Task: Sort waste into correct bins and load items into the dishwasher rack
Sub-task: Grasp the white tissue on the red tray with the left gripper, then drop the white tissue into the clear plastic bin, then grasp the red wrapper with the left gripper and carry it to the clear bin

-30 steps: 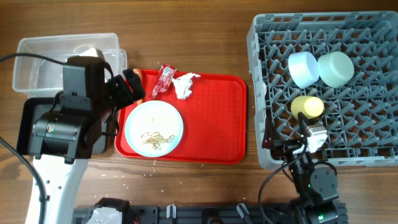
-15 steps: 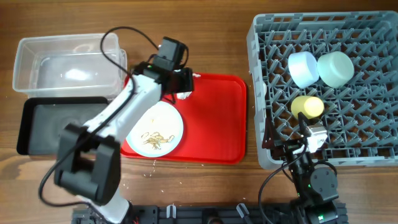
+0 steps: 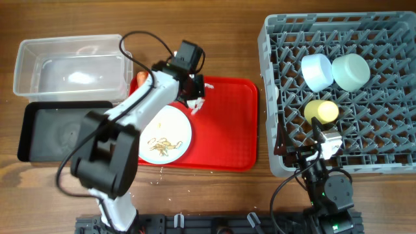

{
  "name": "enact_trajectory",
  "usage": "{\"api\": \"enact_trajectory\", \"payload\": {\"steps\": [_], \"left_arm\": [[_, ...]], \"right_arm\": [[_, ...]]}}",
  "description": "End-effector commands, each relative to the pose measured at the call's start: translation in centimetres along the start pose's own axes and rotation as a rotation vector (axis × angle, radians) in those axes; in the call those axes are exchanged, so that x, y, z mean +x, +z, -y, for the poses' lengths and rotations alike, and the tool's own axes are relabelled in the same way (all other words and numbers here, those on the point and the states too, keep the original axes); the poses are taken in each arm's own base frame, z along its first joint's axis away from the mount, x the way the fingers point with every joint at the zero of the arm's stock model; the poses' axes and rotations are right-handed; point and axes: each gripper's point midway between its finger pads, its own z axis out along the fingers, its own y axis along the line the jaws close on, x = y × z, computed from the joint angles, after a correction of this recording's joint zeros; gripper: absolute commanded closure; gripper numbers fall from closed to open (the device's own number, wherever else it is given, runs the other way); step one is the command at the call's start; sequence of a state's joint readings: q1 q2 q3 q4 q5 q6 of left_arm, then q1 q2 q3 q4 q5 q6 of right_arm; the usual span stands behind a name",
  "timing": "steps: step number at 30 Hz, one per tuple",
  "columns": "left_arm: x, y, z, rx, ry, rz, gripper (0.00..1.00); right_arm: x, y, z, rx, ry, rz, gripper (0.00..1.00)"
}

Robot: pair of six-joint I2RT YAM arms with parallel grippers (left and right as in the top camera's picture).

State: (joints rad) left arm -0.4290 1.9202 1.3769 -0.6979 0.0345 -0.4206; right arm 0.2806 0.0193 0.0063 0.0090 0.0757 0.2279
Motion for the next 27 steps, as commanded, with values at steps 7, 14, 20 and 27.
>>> {"api": "enact_trajectory", "payload": {"steps": [7,14,20,27], "left_arm": [[-9.6,-21.1,-12.9,-0.252,-0.319,0.526,0.96],[-11.6,-15.5,-22.9,-0.417,-0.487,0.459,0.69],[-11.7,-15.5,-18.4,-0.185,-0.443,0.411,0.38],[-6.3,-10.6,-7.6,-0.052,-0.042,0.157,0.39]], "right_arm": [[-0.3,0.0,0.0,0.002,-0.017,0.014,0.0],[-0.3,0.0,0.0,0.002,-0.017,0.014,0.0],[-0.3,0.0,0.0,0.002,-0.017,0.014,0.0],[-0.3,0.0,0.0,0.002,-0.016,0.014,0.0]]}}
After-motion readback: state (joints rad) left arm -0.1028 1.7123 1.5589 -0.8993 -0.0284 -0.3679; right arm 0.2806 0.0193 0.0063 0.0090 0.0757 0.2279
